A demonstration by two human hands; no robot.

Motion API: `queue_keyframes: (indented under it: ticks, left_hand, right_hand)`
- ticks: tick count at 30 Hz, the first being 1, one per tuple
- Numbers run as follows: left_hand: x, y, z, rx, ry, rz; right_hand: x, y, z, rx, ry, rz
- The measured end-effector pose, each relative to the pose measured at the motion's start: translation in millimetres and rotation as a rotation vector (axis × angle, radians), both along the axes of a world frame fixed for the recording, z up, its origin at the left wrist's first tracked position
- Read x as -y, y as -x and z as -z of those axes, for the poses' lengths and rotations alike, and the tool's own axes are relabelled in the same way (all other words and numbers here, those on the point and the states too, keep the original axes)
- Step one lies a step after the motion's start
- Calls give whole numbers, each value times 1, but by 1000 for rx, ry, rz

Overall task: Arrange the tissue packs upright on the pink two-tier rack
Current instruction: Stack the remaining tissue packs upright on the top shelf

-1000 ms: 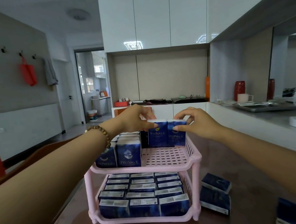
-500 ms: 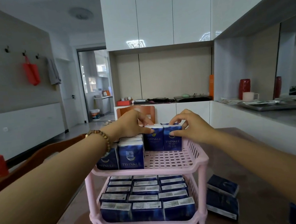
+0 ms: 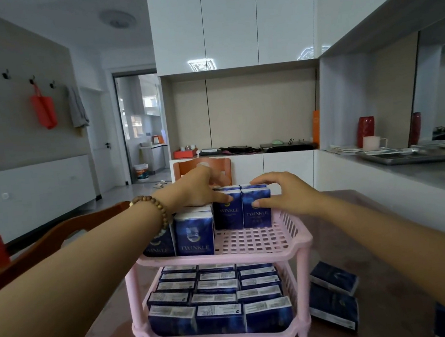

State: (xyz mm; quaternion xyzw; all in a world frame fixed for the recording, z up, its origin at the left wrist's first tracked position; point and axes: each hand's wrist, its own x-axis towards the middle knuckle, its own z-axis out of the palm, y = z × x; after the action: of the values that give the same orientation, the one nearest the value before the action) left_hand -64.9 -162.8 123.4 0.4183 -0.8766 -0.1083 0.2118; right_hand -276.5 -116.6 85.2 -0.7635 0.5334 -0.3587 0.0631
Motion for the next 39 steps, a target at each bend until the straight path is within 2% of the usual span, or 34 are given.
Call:
queue_keyframes:
  ticks: [11, 19, 23, 26, 34, 39]
  left_hand:
    - [-13, 0, 0, -19, -13, 0]
    - [-33, -1, -5, -71, 66, -5]
    - [-57, -2, -4, -106, 124, 15]
    - [-84, 0, 1, -51, 147, 46]
    - [-164, 25, 32, 88, 210, 185]
    - [-198, 60, 63, 80, 187, 310]
  right_hand:
    - [-5, -4, 3, -26, 36, -14]
    - [-15, -5, -4, -57, 31, 8]
    - [-37, -1, -13, -47, 58, 15]
    - [-67, 10, -14, -74, 89, 32]
    - [-175, 67, 27, -123, -106, 137]
    - [-210, 99, 70, 0, -256, 198]
